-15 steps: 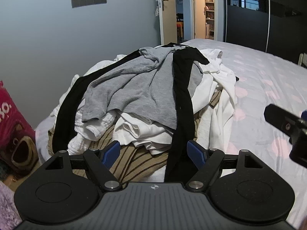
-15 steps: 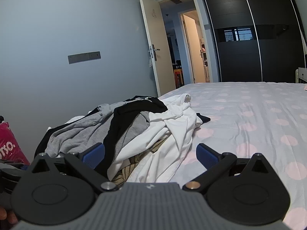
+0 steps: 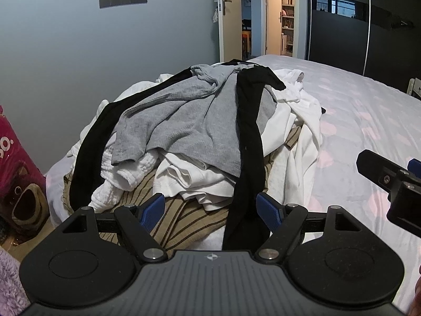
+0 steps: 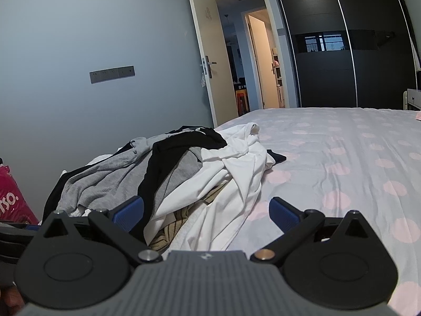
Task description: Fold clothes
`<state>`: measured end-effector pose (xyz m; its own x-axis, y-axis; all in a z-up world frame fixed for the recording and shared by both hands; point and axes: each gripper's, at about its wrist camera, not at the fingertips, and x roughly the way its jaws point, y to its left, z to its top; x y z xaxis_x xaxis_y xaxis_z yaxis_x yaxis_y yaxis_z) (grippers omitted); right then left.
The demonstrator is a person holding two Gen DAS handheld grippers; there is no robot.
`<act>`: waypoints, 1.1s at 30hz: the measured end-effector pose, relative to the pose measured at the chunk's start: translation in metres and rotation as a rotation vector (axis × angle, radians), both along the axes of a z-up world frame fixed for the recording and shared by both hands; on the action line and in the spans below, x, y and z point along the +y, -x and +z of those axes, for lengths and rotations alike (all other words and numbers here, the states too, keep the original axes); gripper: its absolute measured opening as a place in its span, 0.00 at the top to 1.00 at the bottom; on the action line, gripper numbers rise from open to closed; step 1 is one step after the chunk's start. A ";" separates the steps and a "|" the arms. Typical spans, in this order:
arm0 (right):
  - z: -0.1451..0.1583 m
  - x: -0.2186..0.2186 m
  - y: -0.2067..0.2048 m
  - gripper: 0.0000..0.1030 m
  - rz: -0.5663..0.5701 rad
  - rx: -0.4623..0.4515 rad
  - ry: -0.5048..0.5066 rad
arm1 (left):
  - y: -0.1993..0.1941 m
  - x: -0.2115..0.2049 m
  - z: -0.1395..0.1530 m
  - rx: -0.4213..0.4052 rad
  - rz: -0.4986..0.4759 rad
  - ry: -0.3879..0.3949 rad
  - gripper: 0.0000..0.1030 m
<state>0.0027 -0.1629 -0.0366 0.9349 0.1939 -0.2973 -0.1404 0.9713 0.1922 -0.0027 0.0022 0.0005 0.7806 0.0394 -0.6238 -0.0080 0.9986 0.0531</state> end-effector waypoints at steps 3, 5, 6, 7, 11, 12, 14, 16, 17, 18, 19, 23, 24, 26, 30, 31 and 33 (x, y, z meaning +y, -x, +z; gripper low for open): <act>-0.001 0.000 -0.001 0.01 -0.001 0.006 -0.001 | 0.000 0.000 0.000 0.000 -0.003 0.000 0.26; -0.001 0.000 -0.001 0.01 0.000 0.010 -0.001 | 0.000 -0.001 0.000 -0.001 -0.003 -0.004 0.26; -0.001 0.000 -0.001 0.01 0.000 0.011 0.000 | 0.000 -0.001 -0.001 0.001 -0.003 -0.004 0.26; -0.001 0.000 -0.001 0.01 0.001 0.012 0.000 | 0.000 -0.001 -0.001 0.002 -0.003 -0.004 0.26; -0.001 0.000 -0.001 0.01 0.002 0.015 0.001 | 0.001 -0.001 -0.001 0.002 -0.006 -0.007 0.26; -0.001 0.000 -0.001 0.01 0.001 0.016 0.001 | 0.001 -0.002 -0.001 0.002 -0.006 -0.010 0.26; -0.001 0.001 -0.001 0.01 0.000 0.018 0.001 | 0.001 -0.002 -0.001 0.004 -0.007 -0.013 0.26; -0.002 0.001 -0.002 0.01 0.000 0.019 0.000 | 0.000 -0.002 -0.002 0.005 -0.008 -0.015 0.26; -0.002 0.001 -0.002 0.01 0.001 0.020 -0.001 | 0.000 -0.002 -0.002 0.005 -0.008 -0.015 0.26; -0.002 0.001 -0.002 0.01 0.002 0.021 0.000 | 0.000 -0.002 -0.002 0.005 -0.008 -0.015 0.26; -0.002 0.001 -0.002 0.01 0.003 0.022 0.000 | 0.000 -0.002 -0.002 0.005 -0.008 -0.015 0.26; -0.002 0.001 -0.003 0.01 0.006 0.024 0.002 | 0.000 -0.003 -0.002 0.008 -0.008 -0.018 0.26; -0.002 0.001 -0.002 0.01 0.006 0.025 0.002 | 0.000 -0.002 -0.002 0.008 -0.008 -0.018 0.26; -0.003 0.001 -0.002 0.01 0.006 0.026 0.003 | 0.000 -0.003 -0.003 0.009 -0.008 -0.019 0.26; -0.003 0.001 -0.003 0.01 0.006 0.030 -0.002 | 0.000 -0.003 -0.003 0.010 -0.009 -0.020 0.26; -0.003 0.001 -0.003 0.01 0.007 0.031 -0.006 | 0.000 -0.003 -0.003 0.010 -0.010 -0.020 0.26; -0.003 0.000 -0.003 0.01 0.009 0.032 -0.012 | 0.000 -0.003 -0.003 0.011 -0.011 -0.021 0.26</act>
<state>0.0058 -0.1626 -0.0398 0.9234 0.2055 -0.3243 -0.1423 0.9677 0.2081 -0.0027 -0.0009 -0.0021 0.7740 0.0442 -0.6317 0.0036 0.9972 0.0741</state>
